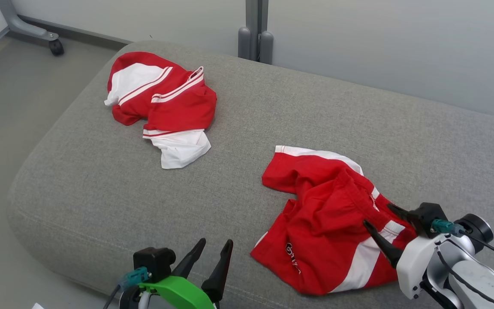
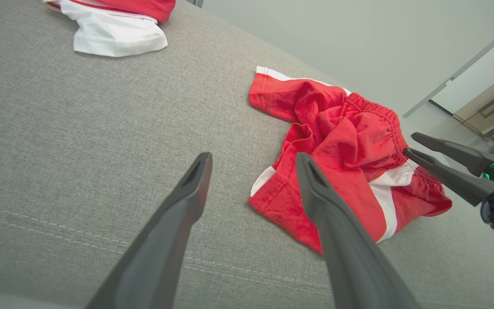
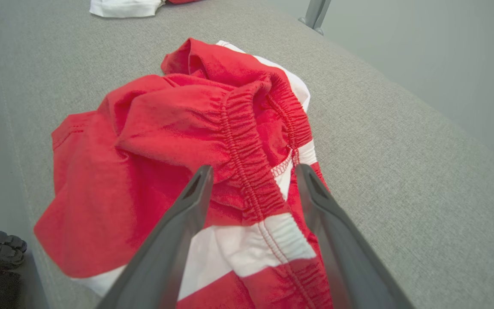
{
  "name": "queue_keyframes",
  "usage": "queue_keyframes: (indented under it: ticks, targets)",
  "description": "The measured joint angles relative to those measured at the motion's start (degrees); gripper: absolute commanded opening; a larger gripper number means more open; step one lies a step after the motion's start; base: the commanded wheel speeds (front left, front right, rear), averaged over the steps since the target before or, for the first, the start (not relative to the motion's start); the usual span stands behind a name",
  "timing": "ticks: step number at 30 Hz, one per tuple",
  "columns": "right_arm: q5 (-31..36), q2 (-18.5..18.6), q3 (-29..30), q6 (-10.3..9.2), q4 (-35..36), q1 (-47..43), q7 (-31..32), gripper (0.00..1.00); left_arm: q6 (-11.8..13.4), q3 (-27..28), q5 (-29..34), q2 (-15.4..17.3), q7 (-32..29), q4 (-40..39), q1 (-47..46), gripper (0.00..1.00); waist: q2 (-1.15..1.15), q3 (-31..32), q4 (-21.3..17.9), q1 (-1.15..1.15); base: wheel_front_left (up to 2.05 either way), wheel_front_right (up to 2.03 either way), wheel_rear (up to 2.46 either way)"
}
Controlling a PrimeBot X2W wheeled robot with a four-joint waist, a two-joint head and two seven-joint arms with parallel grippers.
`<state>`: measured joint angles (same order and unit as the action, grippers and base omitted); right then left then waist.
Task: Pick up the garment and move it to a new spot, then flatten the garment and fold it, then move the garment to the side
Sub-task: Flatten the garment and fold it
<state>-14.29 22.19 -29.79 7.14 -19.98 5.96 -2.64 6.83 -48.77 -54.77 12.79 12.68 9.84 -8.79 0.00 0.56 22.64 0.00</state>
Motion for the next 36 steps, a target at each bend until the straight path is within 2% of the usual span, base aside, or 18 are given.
queue_keyframes:
  ticks: [13,19,20,21,22,24,25,27,28,29,30,31,36]
  targets:
    - [-5.4,3.6,-5.5,0.0,-1.5,1.8,3.0,1.0,0.3,1.2,0.0,0.8,0.0,-1.8,1.2,1.0,0.0,-0.6,-0.3,0.0,0.0,0.0,0.0]
    - [-7.4,4.7,-5.8,0.0,-2.0,2.9,3.2,1.0,0.3,1.4,0.1,0.9,0.0,-2.4,1.3,1.0,0.0,-1.2,-0.6,0.0,0.0,0.0,0.0]
    - [-7.6,5.1,-5.9,0.0,-2.1,3.1,3.3,0.95,0.3,1.5,0.1,0.9,0.0,-2.5,1.3,1.0,0.0,-1.2,-0.7,0.0,0.0,0.0,0.0]
    - [-7.7,5.4,-6.1,0.0,-2.1,3.3,3.5,0.76,0.3,1.6,0.2,0.9,0.0,-2.5,1.3,1.0,0.0,-1.3,-0.7,0.0,0.0,0.0,0.0]
    - [-8.1,5.7,-6.3,0.0,-2.1,3.4,3.6,0.47,0.3,1.7,0.3,0.9,0.0,-2.6,1.3,1.0,0.0,-1.3,-0.8,0.0,0.0,0.0,0.0]
    - [-8.9,6.2,-6.7,0.0,-2.2,3.6,3.9,0.31,0.3,1.8,0.6,0.9,0.0,-2.8,1.3,1.0,0.0,-1.3,-0.9,0.0,0.0,0.0,0.0]
    - [-9.4,6.4,-7.0,0.0,-2.3,3.6,4.3,0.3,0.3,1.8,0.6,0.9,0.0,-2.9,1.3,1.0,0.0,-1.3,-0.9,0.0,0.0,0.0,0.0]
    - [-10.4,6.8,-7.5,0.0,-2.4,3.6,4.3,0.39,0.3,2.0,0.6,0.9,-0.1,-2.9,1.5,1.0,0.0,-1.3,-1.0,0.0,0.0,0.0,0.0]
    - [-10.7,6.9,-7.8,0.0,-2.4,3.7,4.5,0.37,0.3,2.0,0.6,0.9,-0.1,-3.0,1.5,1.0,0.0,-1.2,-1.1,0.0,0.0,0.0,0.0]
    - [-11.0,7.1,-8.2,0.0,-2.4,3.7,4.8,0.31,0.3,2.1,0.6,0.9,-0.1,-3.0,1.7,1.0,0.0,-1.2,-1.2,0.0,0.0,0.0,0.0]
    - [-11.2,7.2,-8.5,0.0,-2.4,3.9,5.0,0.19,0.3,2.2,0.6,0.9,-0.1,-3.0,1.8,1.0,0.0,-1.2,-1.2,0.0,0.0,0.0,0.0]
    - [-11.6,7.3,-9.0,0.0,-2.4,3.9,5.3,0.0,0.3,2.2,0.6,0.9,-0.1,-3.0,1.9,1.0,0.0,-1.1,-1.3,0.0,0.0,0.0,0.0]
    - [-14.3,7.7,-10.2,0.0,-1.9,4.1,6.0,0.0,0.3,2.5,1.6,0.9,-0.4,-3.0,2.4,1.0,0.0,-0.9,-1.7,0.0,0.0,0.0,0.0]
